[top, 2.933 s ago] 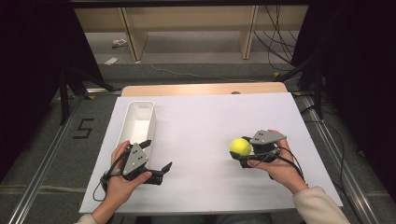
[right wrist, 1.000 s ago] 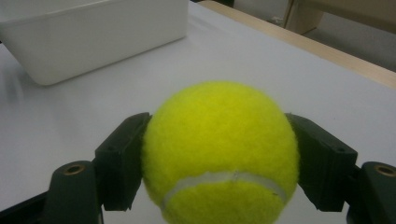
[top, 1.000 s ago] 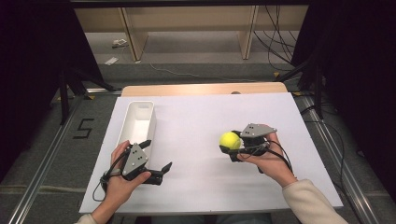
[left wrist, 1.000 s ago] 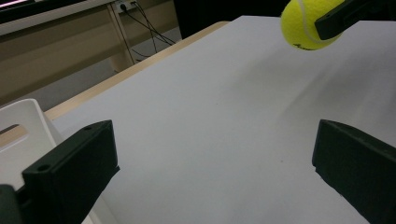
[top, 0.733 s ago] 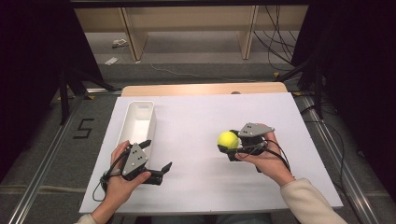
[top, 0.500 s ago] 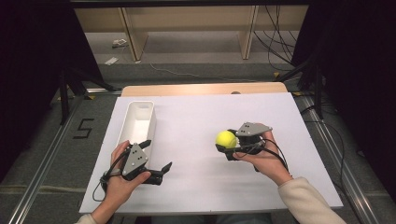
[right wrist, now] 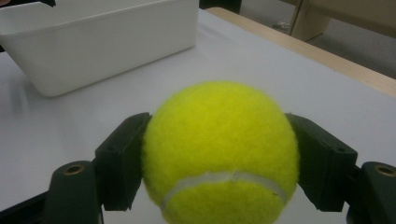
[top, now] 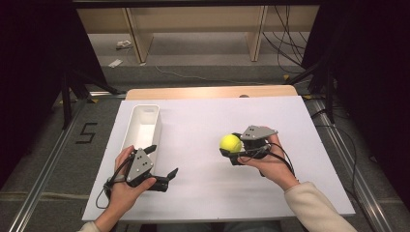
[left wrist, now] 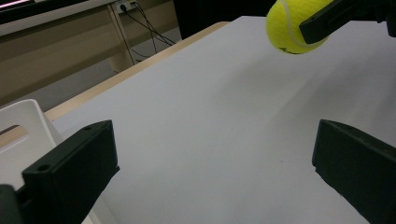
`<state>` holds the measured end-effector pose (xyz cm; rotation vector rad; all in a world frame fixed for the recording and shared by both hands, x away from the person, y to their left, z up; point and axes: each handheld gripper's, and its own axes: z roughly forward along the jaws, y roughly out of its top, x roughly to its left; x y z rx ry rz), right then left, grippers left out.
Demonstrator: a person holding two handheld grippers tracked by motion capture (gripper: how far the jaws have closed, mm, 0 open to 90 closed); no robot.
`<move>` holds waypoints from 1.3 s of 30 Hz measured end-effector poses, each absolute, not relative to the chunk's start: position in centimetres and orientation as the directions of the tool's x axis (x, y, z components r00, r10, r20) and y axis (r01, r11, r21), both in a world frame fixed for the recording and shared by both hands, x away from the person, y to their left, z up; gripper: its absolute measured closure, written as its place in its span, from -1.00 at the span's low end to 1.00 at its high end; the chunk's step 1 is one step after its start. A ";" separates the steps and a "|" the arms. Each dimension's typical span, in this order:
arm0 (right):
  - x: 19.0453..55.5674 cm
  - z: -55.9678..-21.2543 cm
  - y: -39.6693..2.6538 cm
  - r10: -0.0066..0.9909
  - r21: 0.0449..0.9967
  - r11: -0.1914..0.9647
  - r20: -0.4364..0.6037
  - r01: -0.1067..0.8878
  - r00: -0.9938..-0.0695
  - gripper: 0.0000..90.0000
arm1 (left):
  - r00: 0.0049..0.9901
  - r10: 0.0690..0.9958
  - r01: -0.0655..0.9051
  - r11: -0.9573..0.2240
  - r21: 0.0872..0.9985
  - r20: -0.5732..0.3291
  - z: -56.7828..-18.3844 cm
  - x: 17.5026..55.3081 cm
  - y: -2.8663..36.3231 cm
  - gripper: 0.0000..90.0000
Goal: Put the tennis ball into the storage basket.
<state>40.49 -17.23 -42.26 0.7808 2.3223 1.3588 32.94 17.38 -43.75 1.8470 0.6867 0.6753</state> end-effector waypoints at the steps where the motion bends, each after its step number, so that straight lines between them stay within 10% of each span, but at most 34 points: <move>1: 40.5 -42.2 -17.2 0.610 0.874 0.392 -0.014 0.286 -0.792 -0.40 | 0.682 0.718 0.153 -0.328 0.932 0.141 -43.8 32.9 17.4 -1.00; 39: 41.1 -41.9 -15.5 0.602 0.882 0.382 -0.012 0.274 -0.799 -0.40 | 0.683 0.717 0.152 -0.330 0.932 0.142 -43.8 32.9 17.4 -1.00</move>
